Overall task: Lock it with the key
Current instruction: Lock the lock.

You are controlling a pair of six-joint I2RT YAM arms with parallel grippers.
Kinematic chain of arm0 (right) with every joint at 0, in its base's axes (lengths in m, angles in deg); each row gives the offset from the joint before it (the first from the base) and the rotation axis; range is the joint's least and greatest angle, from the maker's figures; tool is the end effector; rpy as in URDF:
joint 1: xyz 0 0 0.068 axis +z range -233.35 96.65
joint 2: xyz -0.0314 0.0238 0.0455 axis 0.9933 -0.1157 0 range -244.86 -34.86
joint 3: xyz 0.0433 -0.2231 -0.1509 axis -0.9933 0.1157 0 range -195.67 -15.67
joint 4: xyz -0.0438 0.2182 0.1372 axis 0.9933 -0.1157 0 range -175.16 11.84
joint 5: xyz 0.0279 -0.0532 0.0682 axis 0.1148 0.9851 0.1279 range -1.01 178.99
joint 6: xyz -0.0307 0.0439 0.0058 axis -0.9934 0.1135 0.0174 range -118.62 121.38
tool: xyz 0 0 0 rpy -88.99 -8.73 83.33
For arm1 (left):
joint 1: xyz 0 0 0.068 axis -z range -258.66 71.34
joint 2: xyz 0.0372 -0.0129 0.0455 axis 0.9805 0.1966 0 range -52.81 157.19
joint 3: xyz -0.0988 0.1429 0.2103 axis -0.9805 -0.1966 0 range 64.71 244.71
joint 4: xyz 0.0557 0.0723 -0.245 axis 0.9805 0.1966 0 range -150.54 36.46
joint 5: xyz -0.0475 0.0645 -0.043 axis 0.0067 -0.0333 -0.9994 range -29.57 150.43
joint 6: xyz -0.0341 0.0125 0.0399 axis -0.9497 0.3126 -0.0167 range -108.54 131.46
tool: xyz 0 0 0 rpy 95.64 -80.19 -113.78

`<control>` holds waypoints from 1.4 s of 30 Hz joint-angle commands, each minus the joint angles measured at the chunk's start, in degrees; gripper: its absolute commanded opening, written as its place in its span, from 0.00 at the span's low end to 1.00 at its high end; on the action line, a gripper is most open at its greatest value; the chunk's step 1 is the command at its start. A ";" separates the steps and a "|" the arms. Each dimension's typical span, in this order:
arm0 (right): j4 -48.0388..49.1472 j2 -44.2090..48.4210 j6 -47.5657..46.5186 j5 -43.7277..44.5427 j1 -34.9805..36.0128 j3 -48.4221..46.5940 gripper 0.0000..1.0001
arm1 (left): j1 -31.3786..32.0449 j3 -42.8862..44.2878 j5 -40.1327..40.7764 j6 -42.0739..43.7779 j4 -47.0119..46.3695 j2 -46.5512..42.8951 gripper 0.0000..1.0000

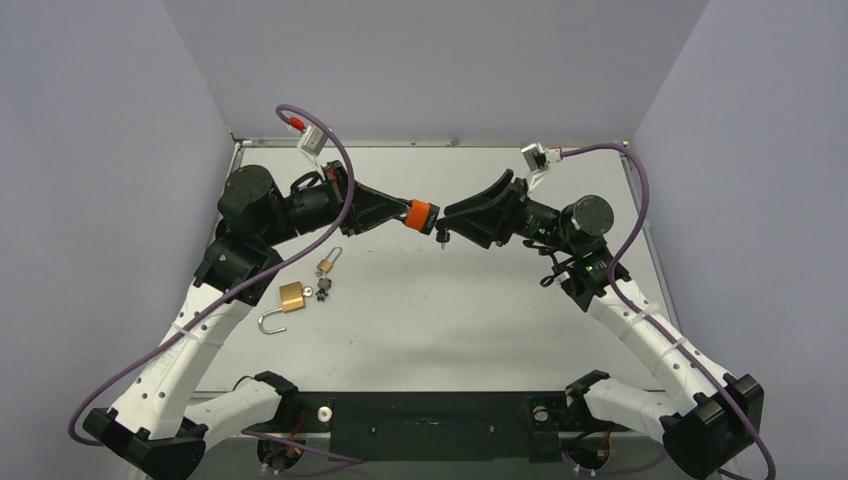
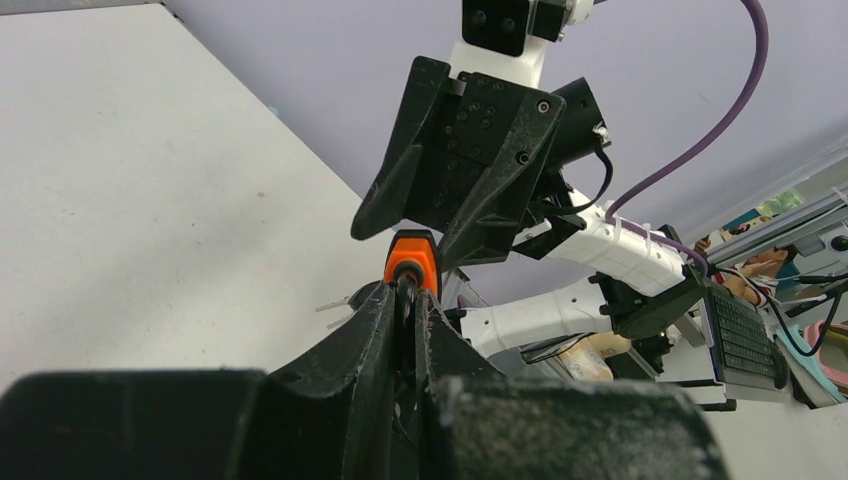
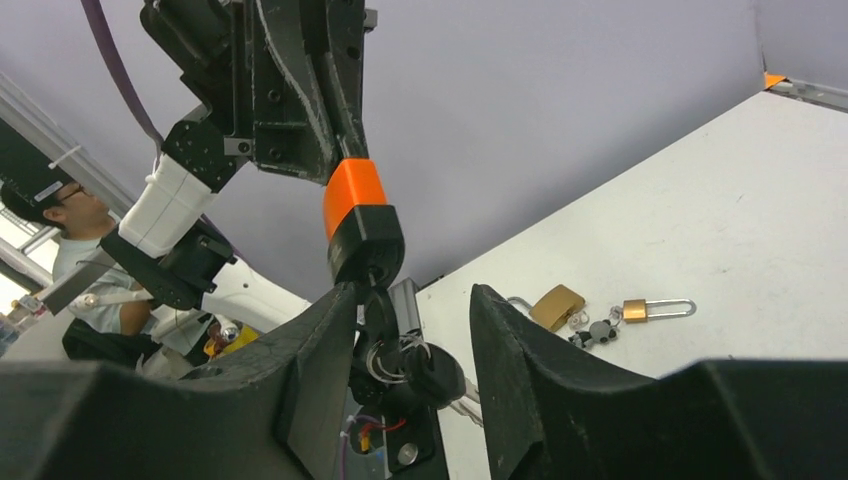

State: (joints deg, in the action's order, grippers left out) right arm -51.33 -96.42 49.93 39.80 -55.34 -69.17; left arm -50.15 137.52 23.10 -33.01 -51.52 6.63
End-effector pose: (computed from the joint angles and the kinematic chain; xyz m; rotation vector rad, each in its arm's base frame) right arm 0.1969 0.1353 0.4020 -0.5953 1.4504 1.6172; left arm 0.1763 -0.1202 0.4636 0.3571 1.6731 -1.4678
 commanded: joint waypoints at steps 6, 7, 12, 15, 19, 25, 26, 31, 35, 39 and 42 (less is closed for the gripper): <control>-2.53 1.33 -4.56 -1.68 2.99 -2.34 0.38 | -1.49 4.47 -1.75 -0.13 -2.60 0.19 0.00; -2.76 1.44 -4.71 -1.65 3.03 -2.47 0.35 | -1.63 4.45 -1.77 -0.16 -2.60 0.26 0.00; -3.42 1.11 -4.79 -1.72 3.11 -3.10 0.19 | -2.05 4.16 -2.45 -0.43 -2.97 0.27 0.00; -3.81 0.89 -5.04 -1.83 3.11 -3.21 0.08 | -2.54 3.90 -2.79 -0.50 -3.25 0.43 0.00; -3.99 1.27 -4.95 -1.92 2.79 -2.41 0.00 | -3.47 3.76 -3.92 -0.68 -4.14 0.65 0.00; -3.64 3.09 -4.52 -1.63 1.43 0.47 0.00 | -5.85 3.55 -6.08 -1.63 -6.65 1.02 0.00; -3.63 3.59 -4.46 -1.58 1.10 0.92 0.00 | -6.72 3.38 -6.31 -1.92 -7.68 1.07 0.00; -4.09 5.82 -4.39 -0.96 -0.65 4.41 0.00 | -9.56 3.37 -7.82 -3.34 -10.32 1.80 0.00; -4.85 7.42 -4.34 -0.52 -2.69 6.92 0.00 | -10.74 3.20 -7.91 -3.63 -11.15 2.58 0.00; -14.30 8.10 -8.44 4.94 -5.15 6.90 0.00 | -10.66 1.42 -4.42 -4.44 -11.55 4.57 0.00; -21.85 7.11 -10.54 14.14 -7.29 5.36 0.00 | -9.59 -0.73 0.41 -5.54 -12.55 7.68 0.00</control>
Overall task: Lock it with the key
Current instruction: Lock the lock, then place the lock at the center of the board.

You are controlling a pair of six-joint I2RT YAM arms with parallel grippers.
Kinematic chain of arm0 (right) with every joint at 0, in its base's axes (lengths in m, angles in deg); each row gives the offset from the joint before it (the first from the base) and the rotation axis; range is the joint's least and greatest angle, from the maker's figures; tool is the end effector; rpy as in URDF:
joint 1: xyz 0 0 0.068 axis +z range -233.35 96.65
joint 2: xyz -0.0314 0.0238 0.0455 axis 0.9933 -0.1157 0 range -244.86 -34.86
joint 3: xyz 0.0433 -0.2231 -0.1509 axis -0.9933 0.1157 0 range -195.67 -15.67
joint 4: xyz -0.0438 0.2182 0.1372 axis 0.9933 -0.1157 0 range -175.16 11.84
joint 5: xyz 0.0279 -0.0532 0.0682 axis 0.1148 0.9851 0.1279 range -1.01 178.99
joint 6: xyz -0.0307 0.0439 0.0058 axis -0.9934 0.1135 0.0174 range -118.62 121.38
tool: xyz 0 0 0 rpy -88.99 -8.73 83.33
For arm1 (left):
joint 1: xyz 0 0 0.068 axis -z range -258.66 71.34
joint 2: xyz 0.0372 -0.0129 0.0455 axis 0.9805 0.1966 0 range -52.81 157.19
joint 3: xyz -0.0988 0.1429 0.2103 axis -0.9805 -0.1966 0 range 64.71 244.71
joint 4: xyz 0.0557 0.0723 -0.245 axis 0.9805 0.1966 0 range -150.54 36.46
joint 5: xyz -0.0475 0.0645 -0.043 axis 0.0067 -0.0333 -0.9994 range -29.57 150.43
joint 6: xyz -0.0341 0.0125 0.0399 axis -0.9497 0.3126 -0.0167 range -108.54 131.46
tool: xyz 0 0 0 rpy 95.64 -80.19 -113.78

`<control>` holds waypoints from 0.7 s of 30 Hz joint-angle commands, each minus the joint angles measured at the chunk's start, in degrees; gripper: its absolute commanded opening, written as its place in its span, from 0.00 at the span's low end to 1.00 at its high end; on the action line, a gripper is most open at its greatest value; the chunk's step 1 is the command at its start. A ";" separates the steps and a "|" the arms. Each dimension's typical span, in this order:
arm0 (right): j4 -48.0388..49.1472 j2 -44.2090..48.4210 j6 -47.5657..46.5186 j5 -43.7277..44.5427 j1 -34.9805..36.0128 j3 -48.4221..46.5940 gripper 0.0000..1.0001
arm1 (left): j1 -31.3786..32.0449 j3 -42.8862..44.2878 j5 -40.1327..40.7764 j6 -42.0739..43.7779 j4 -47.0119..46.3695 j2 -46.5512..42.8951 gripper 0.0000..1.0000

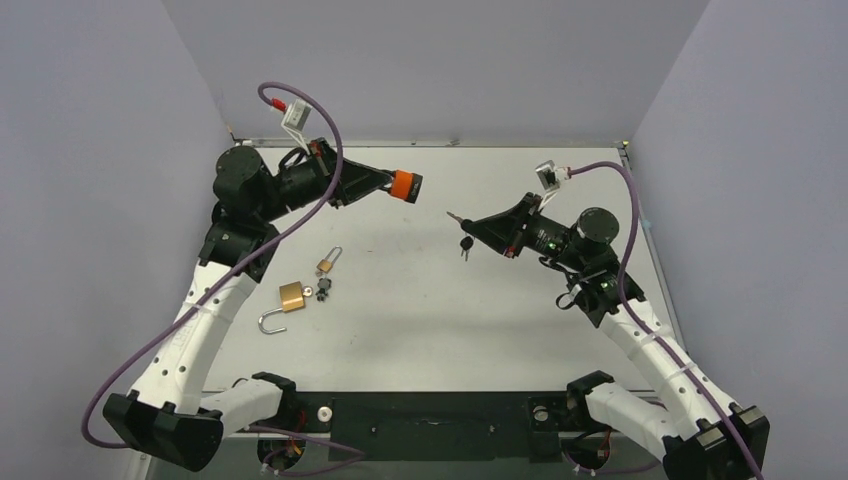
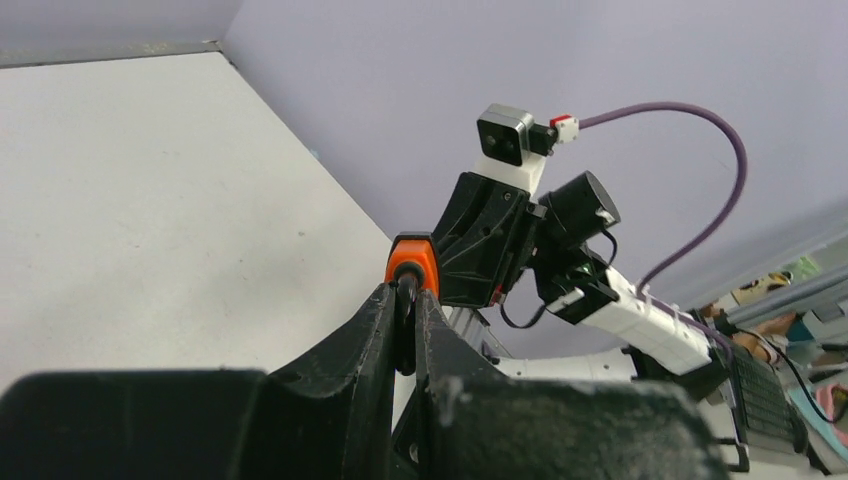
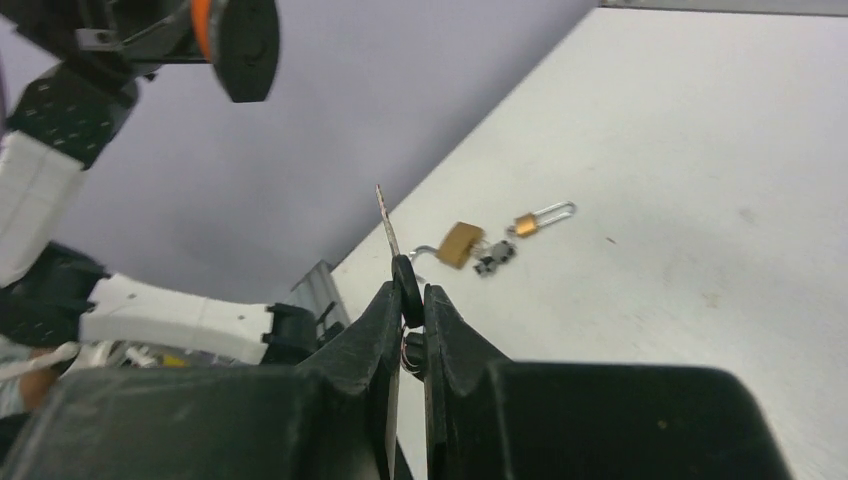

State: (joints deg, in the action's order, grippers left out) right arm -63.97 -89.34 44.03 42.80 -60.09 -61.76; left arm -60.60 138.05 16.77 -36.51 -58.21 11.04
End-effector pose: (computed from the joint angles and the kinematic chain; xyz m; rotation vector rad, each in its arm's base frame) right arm 0.1882 0.1089 0.3619 -0.4570 1.6393 1.4772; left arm 0.2152 -0.0959 0.4625 0.2743 1.6451 -1.4479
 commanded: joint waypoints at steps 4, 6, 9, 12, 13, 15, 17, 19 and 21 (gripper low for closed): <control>-24.68 -3.91 -7.28 26.06 -4.48 -5.72 0.00 | 6.11 -2.98 15.35 -1.19 -6.24 9.31 0.00; -28.09 -6.76 -7.94 30.02 -4.87 -7.15 0.00 | 8.64 -2.85 18.14 -1.10 -7.08 15.31 0.00; -29.35 -10.08 -6.89 34.32 -5.11 -7.16 0.00 | 11.78 -2.31 20.48 -1.79 -10.46 21.79 0.00; -32.68 -13.48 -5.77 41.25 -6.31 -7.82 0.00 | 14.81 0.40 20.98 -3.18 -13.38 31.60 0.00; -33.50 -14.17 -5.62 43.38 -6.66 -8.17 0.00 | 15.34 1.41 20.85 -3.58 -13.99 33.93 0.00; -35.06 -16.37 -5.31 44.97 -8.06 -7.93 0.00 | 16.96 4.69 19.96 -4.68 -15.12 40.60 0.00; -35.30 -18.35 -5.22 45.64 -9.67 -7.34 0.00 | 19.28 8.31 19.45 -5.58 -15.40 47.00 0.00; -35.23 -19.92 -5.26 45.97 -10.94 -6.45 0.00 | 20.74 12.31 18.88 -6.84 -15.67 54.70 0.00; -34.91 -21.24 -5.21 47.27 -11.37 -5.37 0.00 | 21.80 15.87 18.31 -8.18 -15.80 57.94 0.00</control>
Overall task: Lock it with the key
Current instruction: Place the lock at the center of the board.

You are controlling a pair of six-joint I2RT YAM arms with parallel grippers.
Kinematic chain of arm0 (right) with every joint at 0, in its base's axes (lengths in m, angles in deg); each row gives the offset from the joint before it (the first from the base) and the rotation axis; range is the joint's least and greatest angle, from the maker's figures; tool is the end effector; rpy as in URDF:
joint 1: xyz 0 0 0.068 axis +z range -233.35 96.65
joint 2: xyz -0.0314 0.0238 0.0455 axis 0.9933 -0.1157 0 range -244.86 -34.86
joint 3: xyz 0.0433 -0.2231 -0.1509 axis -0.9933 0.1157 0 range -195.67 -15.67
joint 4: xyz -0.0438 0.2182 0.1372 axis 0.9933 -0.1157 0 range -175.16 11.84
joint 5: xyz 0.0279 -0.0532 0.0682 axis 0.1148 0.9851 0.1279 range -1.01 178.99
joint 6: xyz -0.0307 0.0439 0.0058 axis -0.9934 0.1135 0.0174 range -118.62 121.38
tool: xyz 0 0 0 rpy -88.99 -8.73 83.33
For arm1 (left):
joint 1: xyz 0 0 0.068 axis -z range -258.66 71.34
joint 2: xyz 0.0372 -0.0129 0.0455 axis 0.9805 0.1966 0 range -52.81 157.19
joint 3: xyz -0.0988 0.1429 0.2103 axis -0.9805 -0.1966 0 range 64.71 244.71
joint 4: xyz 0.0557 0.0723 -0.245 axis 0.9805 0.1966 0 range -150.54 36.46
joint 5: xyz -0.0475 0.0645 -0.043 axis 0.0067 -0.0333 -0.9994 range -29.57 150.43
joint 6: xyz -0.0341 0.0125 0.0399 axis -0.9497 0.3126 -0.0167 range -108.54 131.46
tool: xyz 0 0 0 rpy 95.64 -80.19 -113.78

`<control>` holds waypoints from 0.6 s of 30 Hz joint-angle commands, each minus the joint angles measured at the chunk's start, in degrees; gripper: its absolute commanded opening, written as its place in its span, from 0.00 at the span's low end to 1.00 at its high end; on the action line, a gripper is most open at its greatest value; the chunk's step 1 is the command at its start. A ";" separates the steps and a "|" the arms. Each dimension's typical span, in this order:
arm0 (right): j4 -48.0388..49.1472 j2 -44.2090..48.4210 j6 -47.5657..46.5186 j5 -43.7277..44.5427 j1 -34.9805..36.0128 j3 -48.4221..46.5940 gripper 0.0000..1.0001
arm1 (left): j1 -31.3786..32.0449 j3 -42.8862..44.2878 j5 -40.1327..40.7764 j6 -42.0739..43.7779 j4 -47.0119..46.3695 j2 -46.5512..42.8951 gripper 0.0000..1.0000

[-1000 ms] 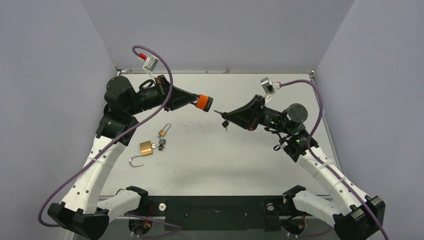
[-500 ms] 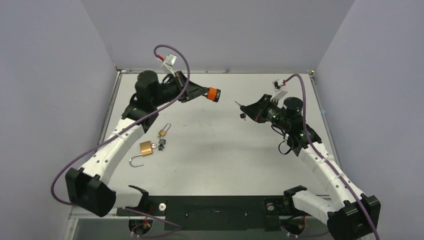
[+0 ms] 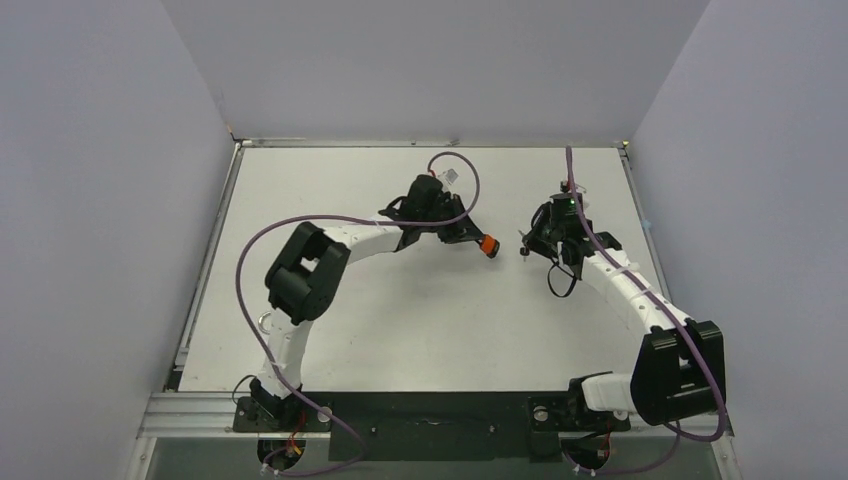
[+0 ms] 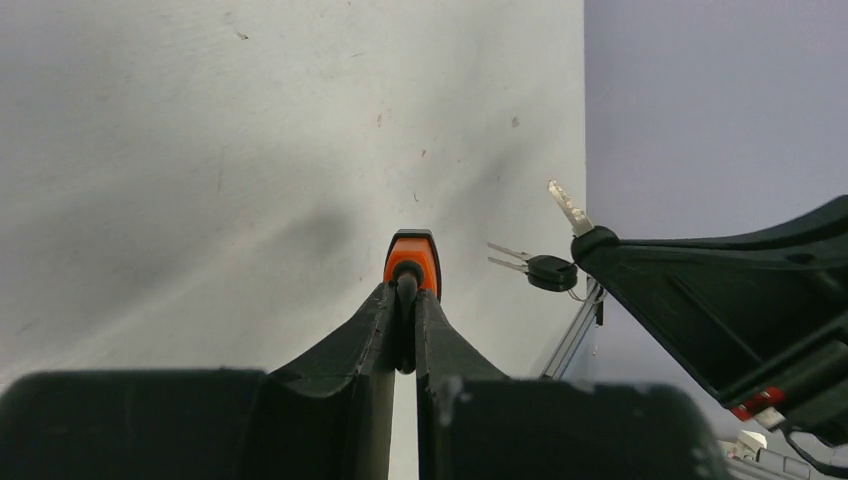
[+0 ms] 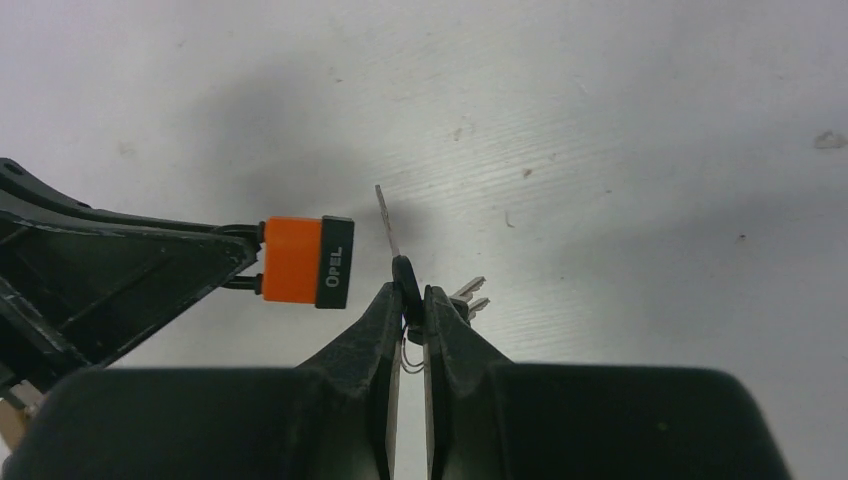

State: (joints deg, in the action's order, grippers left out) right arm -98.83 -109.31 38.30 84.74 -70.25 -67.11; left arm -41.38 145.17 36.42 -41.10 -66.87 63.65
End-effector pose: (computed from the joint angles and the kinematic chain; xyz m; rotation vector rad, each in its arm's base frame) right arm 0.2695 0.0655 0.2517 0.4558 2.3458 0.5125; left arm 0.3602 -0.2923 0.2016 -0.0244 2.3552 -1.3112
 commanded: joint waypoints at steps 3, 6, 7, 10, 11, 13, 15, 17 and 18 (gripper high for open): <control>1.05 -2.68 1.03 6.39 -1.58 2.39 0.00 | 3.55 12.59 -2.30 -5.86 -8.73 11.34 0.00; 2.46 -4.41 1.17 6.88 -2.11 3.54 0.00 | 4.23 14.91 -2.78 -7.57 -8.82 14.81 0.00; 2.64 -4.83 1.15 7.06 -2.12 3.83 0.00 | 4.31 15.21 -2.79 -7.74 -8.53 15.31 0.00; 3.96 -7.49 1.33 7.21 -2.09 4.08 0.06 | 4.48 15.64 -2.65 -8.51 -8.01 17.15 0.00; 4.23 -8.04 1.45 7.17 -2.15 4.25 0.07 | 4.43 15.62 -2.59 -8.56 -7.76 17.40 0.00; 4.86 -9.34 1.78 7.22 -2.15 4.43 0.09 | 4.47 15.37 -2.32 -8.45 -7.25 17.83 0.00; 5.33 -10.16 1.91 7.06 -2.12 4.52 0.12 | 4.44 15.19 -2.09 -8.09 -6.72 17.91 0.08; 5.76 -10.53 1.92 6.61 -2.12 4.46 0.19 | 4.49 15.16 -2.22 -7.49 -6.37 17.86 0.20; 5.93 -10.62 1.96 6.53 -2.12 4.44 0.25 | 4.52 15.16 -2.24 -7.04 -5.90 17.77 0.24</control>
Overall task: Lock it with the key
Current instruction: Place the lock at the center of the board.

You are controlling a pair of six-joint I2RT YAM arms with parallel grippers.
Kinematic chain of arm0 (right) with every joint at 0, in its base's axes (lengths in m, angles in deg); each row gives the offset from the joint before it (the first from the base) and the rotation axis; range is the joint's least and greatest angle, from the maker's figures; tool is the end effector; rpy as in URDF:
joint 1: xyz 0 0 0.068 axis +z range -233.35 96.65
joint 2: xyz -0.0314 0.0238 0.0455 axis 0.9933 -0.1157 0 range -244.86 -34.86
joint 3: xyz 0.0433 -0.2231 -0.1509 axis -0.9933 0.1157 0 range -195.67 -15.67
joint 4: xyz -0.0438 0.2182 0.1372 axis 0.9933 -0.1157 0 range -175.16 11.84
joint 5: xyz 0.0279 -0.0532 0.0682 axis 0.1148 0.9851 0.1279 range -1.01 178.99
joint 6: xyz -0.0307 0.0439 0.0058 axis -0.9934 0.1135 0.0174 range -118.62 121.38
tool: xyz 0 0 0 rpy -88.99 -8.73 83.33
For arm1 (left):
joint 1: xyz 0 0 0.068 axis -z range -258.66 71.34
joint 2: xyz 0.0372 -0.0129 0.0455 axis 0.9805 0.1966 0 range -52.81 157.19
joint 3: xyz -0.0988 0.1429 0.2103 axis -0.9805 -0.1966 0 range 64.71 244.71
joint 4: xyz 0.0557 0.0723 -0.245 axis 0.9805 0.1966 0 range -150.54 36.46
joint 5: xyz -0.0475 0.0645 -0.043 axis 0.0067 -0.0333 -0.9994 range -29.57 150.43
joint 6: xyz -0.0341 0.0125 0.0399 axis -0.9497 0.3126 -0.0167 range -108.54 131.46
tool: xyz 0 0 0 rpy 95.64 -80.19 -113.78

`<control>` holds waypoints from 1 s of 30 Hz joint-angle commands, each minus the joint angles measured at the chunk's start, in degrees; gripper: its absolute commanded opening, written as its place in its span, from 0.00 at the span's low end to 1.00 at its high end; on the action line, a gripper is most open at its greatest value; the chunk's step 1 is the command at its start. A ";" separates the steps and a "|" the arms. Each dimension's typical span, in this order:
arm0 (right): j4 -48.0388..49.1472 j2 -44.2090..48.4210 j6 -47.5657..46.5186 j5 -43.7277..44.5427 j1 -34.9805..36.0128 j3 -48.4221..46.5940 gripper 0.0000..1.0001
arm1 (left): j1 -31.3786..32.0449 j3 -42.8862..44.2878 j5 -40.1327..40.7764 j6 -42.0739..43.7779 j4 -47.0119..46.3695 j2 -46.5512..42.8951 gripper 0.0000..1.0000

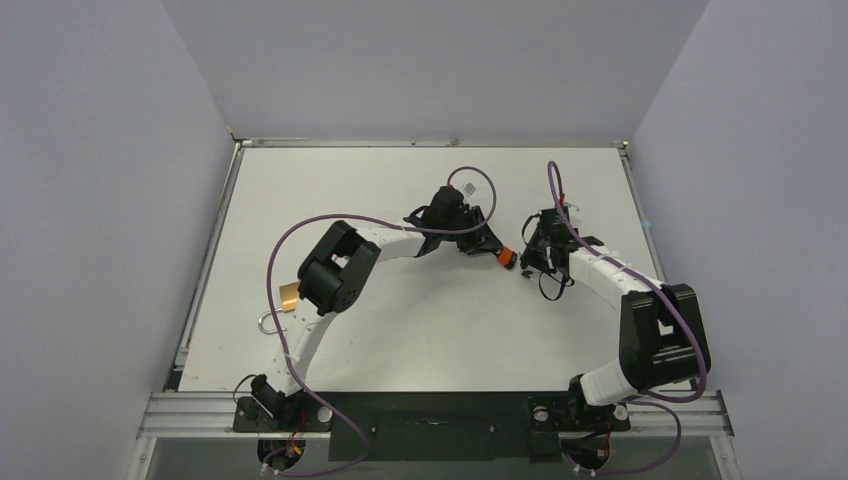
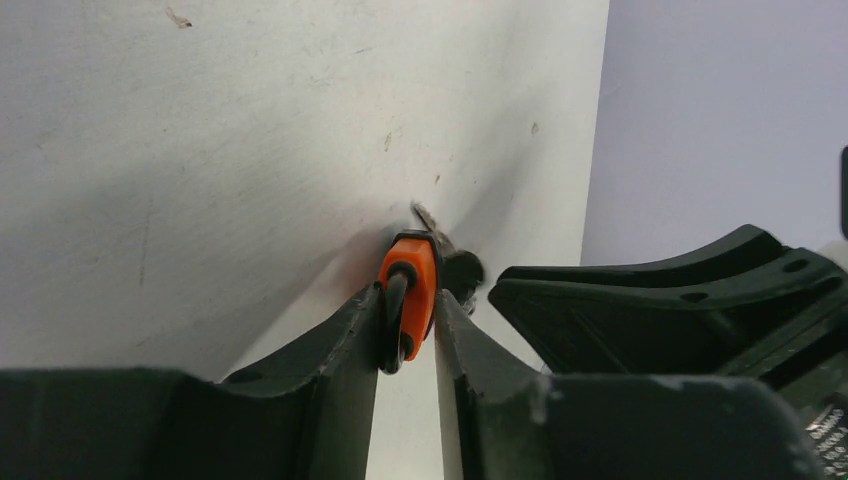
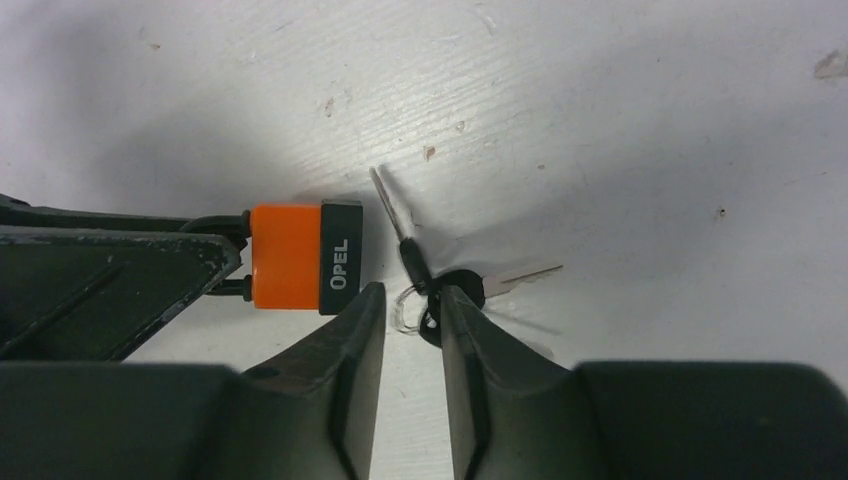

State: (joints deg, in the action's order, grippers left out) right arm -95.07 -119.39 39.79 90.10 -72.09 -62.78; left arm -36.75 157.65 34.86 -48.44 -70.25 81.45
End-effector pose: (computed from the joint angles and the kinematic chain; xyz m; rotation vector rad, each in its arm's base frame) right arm 0.2843 0.0559 0.1861 0.6060 2.4769 0.3222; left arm 0.3755 -0.3575 0.1302 -0.0760 2.4641 -1.4105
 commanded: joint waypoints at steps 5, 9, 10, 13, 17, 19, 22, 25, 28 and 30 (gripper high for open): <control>2.26 -0.39 0.26 0.33 -0.30 -0.74 0.43 | -0.29 3.69 0.24 3.72 1.56 -1.19 0.46; 1.83 0.85 0.17 0.19 -0.20 -1.23 0.52 | -0.73 6.28 2.86 7.79 7.69 -3.39 0.47; 1.72 1.43 0.13 0.17 -0.20 -1.51 0.53 | -0.80 6.81 3.62 8.71 10.90 -3.79 0.47; 0.42 2.48 -0.27 0.95 0.46 -2.45 0.61 | -1.13 10.13 9.79 13.26 18.85 -5.94 0.47; -0.21 3.45 0.04 1.64 0.78 -3.23 0.65 | -1.30 13.30 15.52 17.21 28.80 -7.89 0.48; -0.34 3.89 0.00 1.57 1.09 -3.50 0.66 | -1.27 13.29 18.93 18.34 32.04 -9.48 0.48; -0.95 4.65 -0.25 2.03 2.15 -4.09 0.66 | -2.04 9.87 26.88 19.04 35.57 -13.31 0.48; -1.27 5.28 -0.71 1.79 3.23 -4.89 0.66 | -3.93 4.20 33.19 19.27 38.65 -20.29 0.48; -1.37 6.04 -1.04 1.53 5.19 -5.17 0.66 | -8.47 -5.95 38.99 18.88 39.09 -28.75 0.48; -1.37 6.24 -1.19 1.47 6.42 -5.25 0.66 | -12.35 -11.70 41.42 17.69 39.61 -33.39 0.48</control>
State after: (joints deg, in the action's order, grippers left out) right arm -96.64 -115.72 39.46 90.53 -67.78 -65.56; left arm -42.17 154.24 65.57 -30.65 -34.56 57.66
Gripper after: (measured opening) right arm 0.659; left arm 0.483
